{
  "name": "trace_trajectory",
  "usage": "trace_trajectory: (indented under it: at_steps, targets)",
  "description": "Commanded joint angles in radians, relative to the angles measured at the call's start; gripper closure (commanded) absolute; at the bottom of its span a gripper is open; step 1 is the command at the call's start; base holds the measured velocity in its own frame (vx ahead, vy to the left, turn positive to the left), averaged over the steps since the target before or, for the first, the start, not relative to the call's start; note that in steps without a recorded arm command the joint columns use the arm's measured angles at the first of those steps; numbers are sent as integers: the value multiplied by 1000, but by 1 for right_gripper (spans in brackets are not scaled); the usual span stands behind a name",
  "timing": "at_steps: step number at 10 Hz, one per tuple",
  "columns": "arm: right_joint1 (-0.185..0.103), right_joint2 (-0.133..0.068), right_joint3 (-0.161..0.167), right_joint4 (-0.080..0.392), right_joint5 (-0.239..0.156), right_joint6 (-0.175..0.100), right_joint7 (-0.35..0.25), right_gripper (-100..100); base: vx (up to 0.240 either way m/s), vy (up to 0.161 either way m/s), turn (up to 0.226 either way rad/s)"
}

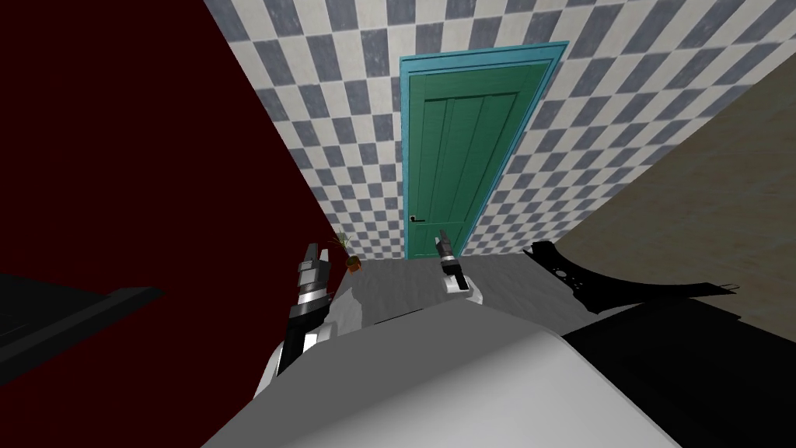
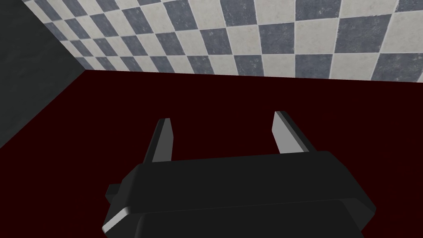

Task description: Pull the door open

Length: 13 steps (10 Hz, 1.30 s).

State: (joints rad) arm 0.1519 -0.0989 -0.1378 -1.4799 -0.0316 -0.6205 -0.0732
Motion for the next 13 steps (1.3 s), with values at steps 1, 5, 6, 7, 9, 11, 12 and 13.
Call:
trace_trajectory:
  at_steps: [1, 5, 6, 7, 9, 11, 12, 13]
  targets:
    - [-14, -1, -4, 40, -3, -6, 4, -100, 71, -14, 15]
    - [-66, -8, -18, 168, -13, -37, 12, -100, 98, -13, 22]
    - [-66, -8, -18, 175, -13, -37, 12, -100, 61, -9, 10]
    - [-79, -9, -21, 209, -16, -45, 15, -100, 54, -3, 13]
    - [-104, -12, -28, 271, -21, -61, 19, -100, 81, -5, 22]
    - [-117, -13, -31, 309, -23, -68, 21, -100, 65, -5, 9]
    - [-129, -15, -35, 342, -26, -76, 23, -100, 70, -17, 22]
    - [-142, -16, -38, 368, -28, -84, 25, -100, 83, -14, 25]
